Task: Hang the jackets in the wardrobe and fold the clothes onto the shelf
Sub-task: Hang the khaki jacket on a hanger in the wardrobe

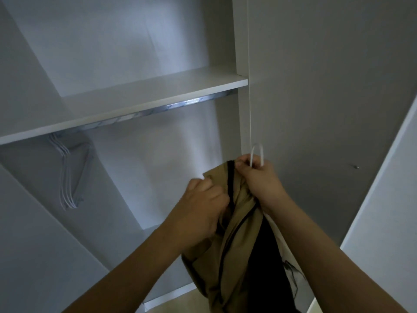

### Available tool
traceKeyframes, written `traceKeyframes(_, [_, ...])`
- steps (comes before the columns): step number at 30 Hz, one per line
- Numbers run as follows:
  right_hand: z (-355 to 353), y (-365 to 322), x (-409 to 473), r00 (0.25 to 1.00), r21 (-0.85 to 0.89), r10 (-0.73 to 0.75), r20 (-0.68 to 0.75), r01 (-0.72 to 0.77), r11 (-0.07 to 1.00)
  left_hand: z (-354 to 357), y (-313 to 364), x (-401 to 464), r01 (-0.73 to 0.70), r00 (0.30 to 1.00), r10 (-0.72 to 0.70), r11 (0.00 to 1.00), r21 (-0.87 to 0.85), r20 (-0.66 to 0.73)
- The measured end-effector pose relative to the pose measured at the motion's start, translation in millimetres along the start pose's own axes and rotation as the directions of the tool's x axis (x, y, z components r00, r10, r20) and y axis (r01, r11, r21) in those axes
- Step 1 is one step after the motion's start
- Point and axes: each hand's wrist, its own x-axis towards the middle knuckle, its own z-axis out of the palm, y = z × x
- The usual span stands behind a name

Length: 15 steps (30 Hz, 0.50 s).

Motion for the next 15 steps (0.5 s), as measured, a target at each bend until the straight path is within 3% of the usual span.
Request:
traceKeyframes(2, [0,-4,9,0.998,0.057,0.044,-0.049,-0.041,0.998,-2,-1,-8,-0.077,0.997,0.079,0.994,-0.083,0.017])
traceKeyframes(4, [5,-4,11,1.000,-0.018,-0.018,-0.007,0.018,1.000,-4,-11,-12,-0.096,0.995,0.101,0.987,-0.131,0.029])
traceKeyframes(6, [9,-4,11,0.995,-0.052,-0.076,0.065,0.079,0.995,-8,-22,-14,0.115,0.993,-0.103,0.951,-0.289,0.056])
traceKeyframes(7, [10,-6,12,0.991,-0.041,-0.090,0.098,0.094,0.995,-10,-27,-13,0.298,0.953,-0.291,0.840,-0.454,0.087])
traceKeyframes(9, [9,-12,15,0.984,-0.010,-0.112,0.141,0.115,0.993,-13,-38,-7,0.550,0.785,-0.550,0.410,-0.727,0.284])
traceKeyframes(11, [9,-17,17,0.974,-0.006,-0.138,0.177,0.141,0.990,-10,-49,4,0.632,0.702,-0.507,0.118,-0.766,0.501])
traceKeyframes(13, [13,-19,17,0.958,-0.023,-0.167,0.232,0.177,0.984,-6,-52,18,0.663,0.684,-0.413,0.009,-0.748,0.601])
traceKeyframes(15, [16,-17,16,0.954,-0.043,-0.172,0.245,0.188,0.981,-6,-53,28,0.704,0.647,-0.406,-0.008,-0.710,0.646])
